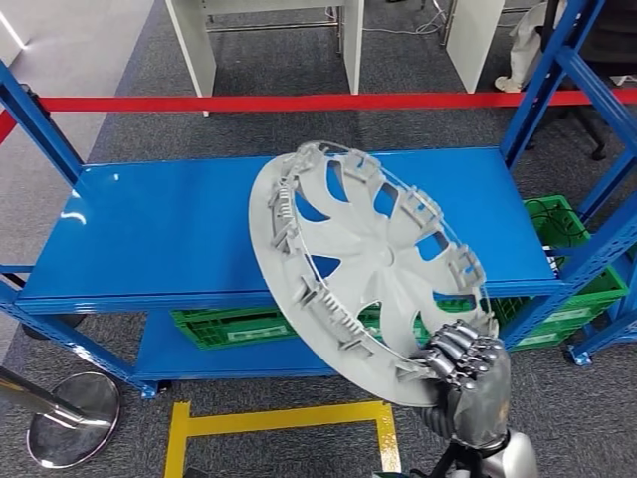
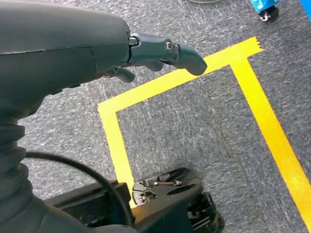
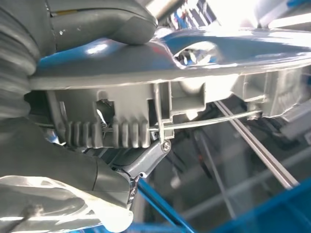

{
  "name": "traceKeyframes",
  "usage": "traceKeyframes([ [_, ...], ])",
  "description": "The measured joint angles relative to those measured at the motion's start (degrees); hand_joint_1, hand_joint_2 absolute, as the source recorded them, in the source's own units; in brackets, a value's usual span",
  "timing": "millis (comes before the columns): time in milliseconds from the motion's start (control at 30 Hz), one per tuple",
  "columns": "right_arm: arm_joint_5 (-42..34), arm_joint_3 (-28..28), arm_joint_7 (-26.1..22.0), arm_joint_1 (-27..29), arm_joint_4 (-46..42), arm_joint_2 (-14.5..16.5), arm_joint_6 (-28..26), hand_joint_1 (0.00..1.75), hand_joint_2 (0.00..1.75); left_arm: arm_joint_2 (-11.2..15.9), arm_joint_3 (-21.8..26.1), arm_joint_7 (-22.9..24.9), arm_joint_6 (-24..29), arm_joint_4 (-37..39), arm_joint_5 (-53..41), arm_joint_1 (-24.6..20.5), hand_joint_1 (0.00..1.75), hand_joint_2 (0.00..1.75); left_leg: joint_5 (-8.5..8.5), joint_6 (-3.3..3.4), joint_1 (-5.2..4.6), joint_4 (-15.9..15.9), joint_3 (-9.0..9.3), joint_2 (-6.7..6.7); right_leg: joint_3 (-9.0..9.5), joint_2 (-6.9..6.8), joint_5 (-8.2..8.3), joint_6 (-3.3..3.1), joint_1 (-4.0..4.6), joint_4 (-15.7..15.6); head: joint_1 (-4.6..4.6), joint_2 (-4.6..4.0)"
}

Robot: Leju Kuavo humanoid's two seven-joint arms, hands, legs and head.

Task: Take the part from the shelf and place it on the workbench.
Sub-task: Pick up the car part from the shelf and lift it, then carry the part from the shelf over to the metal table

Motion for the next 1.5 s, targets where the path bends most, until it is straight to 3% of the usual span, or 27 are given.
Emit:
traceKeyframes([
  [67,-0.4,0.9,0.0,0.2,1.2,0.2,0.0,1.75,1.75,0.0,0.1,0.0,0.0,0.0,-0.1,0.0,0.00,1.75,-4.55,-0.35,0.08,7.2,-2.34,0.02,-0.89,-0.12,0.57,-0.42,0.07,0.0,-0.19,0.00],
  [133,-0.8,1.5,0.0,0.3,2.0,0.2,0.0,1.75,1.75,0.0,0.2,0.0,0.0,0.0,-0.1,0.0,0.00,1.75,-6.12,-0.30,0.09,10.8,-2.73,0.01,-1.86,-0.13,1.28,-0.51,0.21,0.1,-0.20,0.00],
  [167,-1.2,1.8,0.0,0.3,2.4,0.2,0.0,1.75,1.75,0.0,0.3,0.0,0.0,0.0,-0.1,0.0,0.00,1.75,-5.31,-0.10,0.07,9.3,-1.35,0.01,-2.28,-0.11,1.65,-0.49,0.30,0.1,-0.20,0.00],
  [267,-3.2,2.5,-0.3,0.3,3.2,0.3,0.0,1.75,1.75,0.1,0.3,0.0,0.0,0.0,-0.1,-0.1,0.00,1.75,-1.34,1.05,-0.29,-2.9,6.06,0.04,-3.14,-0.11,2.78,-0.14,0.57,0.1,-0.14,0.00],
  [300,-3.9,2.7,-0.3,0.4,3.4,0.3,0.0,1.75,1.75,0.1,0.4,0.1,0.1,0.0,-0.1,-0.2,0.00,1.75,-0.72,1.29,-0.49,-5.5,7.44,0.07,-3.29,-0.18,3.16,0.12,0.59,0.0,-0.14,0.00],
  [400,-4.6,3.1,-0.7,0.6,3.8,0.4,0.0,1.75,1.75,0.1,0.4,0.2,0.1,0.0,-0.3,-0.1,0.00,1.75,0.43,1.76,-0.81,-6.7,7.43,0.14,-3.45,-0.40,4.26,1.09,0.34,-0.2,-0.14,0.00],
  [433,-4.2,3.1,-1.0,0.9,3.8,0.5,0.0,1.75,1.75,0.1,0.4,0.1,0.1,0.0,-0.3,0.0,0.00,1.75,1.07,2.08,-0.73,-7.0,7.08,0.24,-3.69,-0.34,3.93,1.37,0.27,-0.1,-0.13,0.00],
  [500,-3.1,2.9,-1.6,1.5,3.8,0.6,0.0,1.75,1.75,0.0,0.5,0.0,0.1,0.0,-0.5,0.0,0.00,1.75,2.48,2.74,-0.42,-7.5,5.92,0.49,-4.99,-0.11,0.25,1.84,0.24,2.7,-0.01,0.00],
  [567,-2.2,2.6,-2.2,1.9,3.9,0.8,0.0,1.75,1.75,-0.1,0.5,-0.2,0.0,0.0,-0.6,0.0,0.00,1.75,3.61,3.02,-0.44,-7.4,4.38,0.64,-6.70,0.00,-5.40,2.21,0.22,9.4,0.08,0.00],
  [600,-1.9,2.4,-2.4,2.1,4.0,0.9,0.0,1.75,1.75,-0.2,0.5,-0.2,0.0,0.0,-0.7,0.0,0.00,1.75,4.20,2.98,-0.46,-7.2,3.56,0.70,-7.08,0.00,-6.98,2.38,0.21,12.7,0.07,0.00],
  [633,-1.7,2.1,-2.5,2.2,4.1,0.9,0.0,1.75,1.75,-0.2,0.5,-0.3,0.0,0.0,-0.7,0.0,0.00,1.75,4.76,2.92,-0.46,-7.1,2.71,0.76,-6.78,0.00,-7.28,2.52,0.19,14.6,0.06,0.00],
  [667,-1.4,1.9,-2.7,2.4,4.2,1.0,0.0,1.75,1.75,-0.2,0.5,-0.4,0.0,0.0,-0.7,0.0,0.00,1.75,5.27,2.81,-0.43,-6.9,1.89,0.80,-5.55,-0.01,-6.42,2.62,0.15,14.7,0.08,0.00],
  [733,-1.0,1.6,-2.8,2.5,4.4,1.2,0.0,1.75,1.75,-0.3,0.5,-0.6,0.0,0.0,-0.7,0.0,0.00,1.75,6.08,2.39,-0.38,-6.3,0.49,0.82,-0.21,-0.04,-3.96,2.75,-0.02,8.7,0.07,0.00],
  [800,-0.7,1.3,-2.9,2.5,4.4,1.4,0.0,1.75,1.75,-0.4,0.5,-0.7,0.0,0.0,-0.8,-0.1,0.00,1.75,6.73,1.78,-0.49,-5.6,-0.53,0.82,5.32,0.05,-4.01,2.63,0.02,1.0,0.14,0.00],
  [833,-0.6,1.2,-2.9,2.5,4.4,1.5,0.0,1.75,1.75,-0.4,0.5,-0.8,0.0,0.0,-0.8,-0.1,0.00,1.75,7.07,1.48,-0.56,-5.3,-0.80,0.83,6.46,0.12,-4.61,2.46,0.11,-1.1,0.16,0.00],
  [900,-0.5,1.0,-3.1,2.6,4.5,1.6,0.0,1.75,1.75,-0.4,0.5,-0.8,0.0,0.0,-0.9,0.0,0.00,1.75,7.73,0.92,-0.53,-5.2,-1.10,0.81,6.25,0.16,-4.68,1.75,0.27,-1.8,0.19,0.00],
  [967,-0.5,0.9,-3.1,2.7,4.6,1.8,0.0,1.75,1.75,-0.4,0.5,-0.8,0.0,0.0,-0.9,0.0,0.00,1.75,6.27,0.23,-0.31,-4.3,-1.62,0.66,5.34,-0.07,-3.92,0.68,0.21,-1.9,0.13,0.00],
  [1033,-0.7,0.8,-3.1,2.7,4.6,1.9,0.0,1.75,1.75,-0.3,0.5,-0.8,0.0,0.0,-1.0,0.0,0.00,1.75,1.08,-0.42,-0.14,0.3,-2.88,0.51,4.21,-0.28,-2.83,-0.18,0.14,-1.9,0.03,0.00],
  [1100,-1.1,0.7,-3.0,2.8,4.7,1.9,0.0,1.75,1.75,-0.3,0.5,-0.9,0.0,0.0,-1.1,0.0,0.00,1.75,-3.87,-0.73,-0.09,7.5,-4.13,0.49,3.02,-0.32,-1.61,-0.42,0.22,-1.8,-0.02,0.00],
  [1133,-1.2,0.7,-2.9,2.8,4.7,1.9,0.0,1.75,1.75,-0.3,0.5,-0.9,0.0,0.0,-1.1,0.0,0.00,1.75,-4.53,-0.75,-0.07,9.9,-4.09,0.48,2.33,-0.31,-0.98,-0.43,0.29,-1.7,-0.01,0.00],
  [1167,-1.4,0.7,-2.8,2.8,4.8,1.9,0.0,1.75,1.75,-0.3,0.5,-1.0,0.0,0.0,-1.1,0.0,0.00,1.75,-3.96,-0.65,-0.07,10.5,-3.23,0.46,1.52,-0.30,-0.40,-0.42,0.36,-1.6,-0.01,0.00],
  [1200,-1.6,0.7,-2.7,2.7,4.8,1.9,0.0,1.75,1.75,-0.3,0.5,-1.0,0.0,0.0,-1.2,0.0,0.00,1.75,-2.49,-0.43,-0.09,8.7,-1.36,0.43,0.70,-0.29,0.11,-0.38,0.43,-1.4,-0.01,0.00],
  [1267,-2.0,0.8,-2.3,2.7,4.8,1.9,0.0,1.75,1.75,-0.2,0.5,-1.1,0.0,0.0,-1.3,-0.1,0.00,1.75,-0.06,0.40,-0.26,0.7,4.28,0.32,-0.50,-0.27,0.94,-0.20,0.61,-1.1,0.00,0.00],
  [1333,-2.5,1.0,-1.9,2.6,4.8,1.9,0.0,1.75,1.75,-0.2,0.5,-1.2,-0.1,0.0,-1.3,-0.2,0.00,1.75,0.17,1.13,-0.55,-6.1,8.21,0.19,-1.18,-0.32,1.81,0.30,0.69,-1.0,0.05,0.00],
  [1433,-2.8,1.2,-1.6,2.5,4.8,1.9,0.0,1.75,1.75,-0.3,0.5,-1.2,-0.3,0.0,-1.4,-0.2,0.00,1.75,0.80,1.84,-0.75,-8.0,8.10,0.27,-1.75,-0.39,2.94,1.42,0.48,-1.2,0.00,0.00],
  [1467,-2.8,1.2,-1.5,2.5,4.8,1.9,0.0,1.75,1.75,-0.3,0.5,-1.2,-0.5,0.0,-1.5,-0.2,0.00,1.75,1.44,2.24,-0.66,-8.3,7.61,0.39,-2.17,-0.31,2.20,1.70,0.44,-0.8,0.03,0.00],
  [1500,-2.7,1.3,-1.4,2.6,4.8,1.8,0.0,1.75,1.75,-0.3,0.5,-1.2,-0.6,0.0,-1.5,-0.3,0.00,1.75,2.17,2.61,-0.54,-8.5,6.97,0.50,-2.80,-0.21,0.41,1.95,0.44,0.5,0.09,0.00],
])
